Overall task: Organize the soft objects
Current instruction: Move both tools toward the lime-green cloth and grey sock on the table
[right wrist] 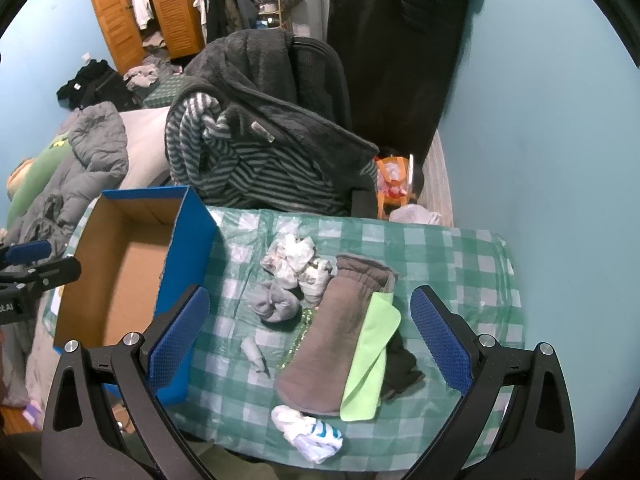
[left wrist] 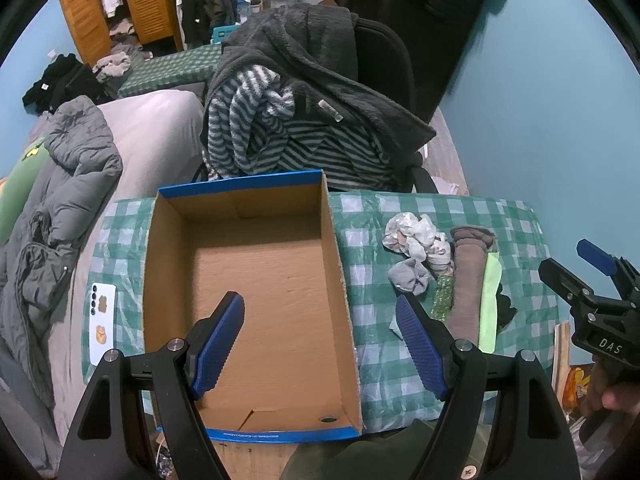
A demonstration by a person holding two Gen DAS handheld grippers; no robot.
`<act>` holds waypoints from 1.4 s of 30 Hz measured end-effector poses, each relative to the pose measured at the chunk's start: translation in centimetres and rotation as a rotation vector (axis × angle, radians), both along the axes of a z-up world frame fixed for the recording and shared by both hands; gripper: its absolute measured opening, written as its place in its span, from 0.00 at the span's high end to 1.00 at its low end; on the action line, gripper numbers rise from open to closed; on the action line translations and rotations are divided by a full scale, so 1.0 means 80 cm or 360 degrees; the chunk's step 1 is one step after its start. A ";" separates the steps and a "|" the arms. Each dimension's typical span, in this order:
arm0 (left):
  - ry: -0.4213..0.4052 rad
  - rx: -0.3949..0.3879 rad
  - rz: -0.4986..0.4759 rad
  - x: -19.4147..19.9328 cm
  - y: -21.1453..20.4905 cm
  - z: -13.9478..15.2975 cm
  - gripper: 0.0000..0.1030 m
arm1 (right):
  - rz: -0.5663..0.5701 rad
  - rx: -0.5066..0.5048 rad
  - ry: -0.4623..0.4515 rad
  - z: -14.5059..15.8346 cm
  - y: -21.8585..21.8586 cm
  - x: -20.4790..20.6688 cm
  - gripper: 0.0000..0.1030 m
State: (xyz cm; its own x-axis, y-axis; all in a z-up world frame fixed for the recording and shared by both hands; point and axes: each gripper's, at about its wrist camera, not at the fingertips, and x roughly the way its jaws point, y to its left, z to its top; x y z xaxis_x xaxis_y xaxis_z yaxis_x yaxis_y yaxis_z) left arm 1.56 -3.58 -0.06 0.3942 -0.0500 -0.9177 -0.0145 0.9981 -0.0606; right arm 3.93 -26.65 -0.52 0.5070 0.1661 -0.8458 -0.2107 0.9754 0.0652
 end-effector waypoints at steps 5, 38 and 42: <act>0.0020 -0.0003 -0.0051 0.005 -0.015 -0.008 0.23 | -0.0036 0.0006 0.0039 -0.011 -0.020 0.002 0.03; 0.0235 -0.0053 -0.0280 0.067 -0.120 -0.111 0.23 | -0.0103 0.0033 0.0325 -0.137 -0.110 0.024 0.06; 0.0256 -0.0047 -0.0299 0.074 -0.130 -0.130 0.23 | -0.0119 0.0041 0.0383 -0.156 -0.114 0.030 0.08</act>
State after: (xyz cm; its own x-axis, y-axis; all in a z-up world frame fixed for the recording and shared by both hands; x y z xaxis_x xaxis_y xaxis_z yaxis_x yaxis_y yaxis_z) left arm 7.44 -13.94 -10.43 0.2245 -0.1365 -0.9649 0.1592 0.9820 -0.1019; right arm 6.30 -35.79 -13.04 0.3036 0.1588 -0.9395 -0.1132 0.9850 0.1299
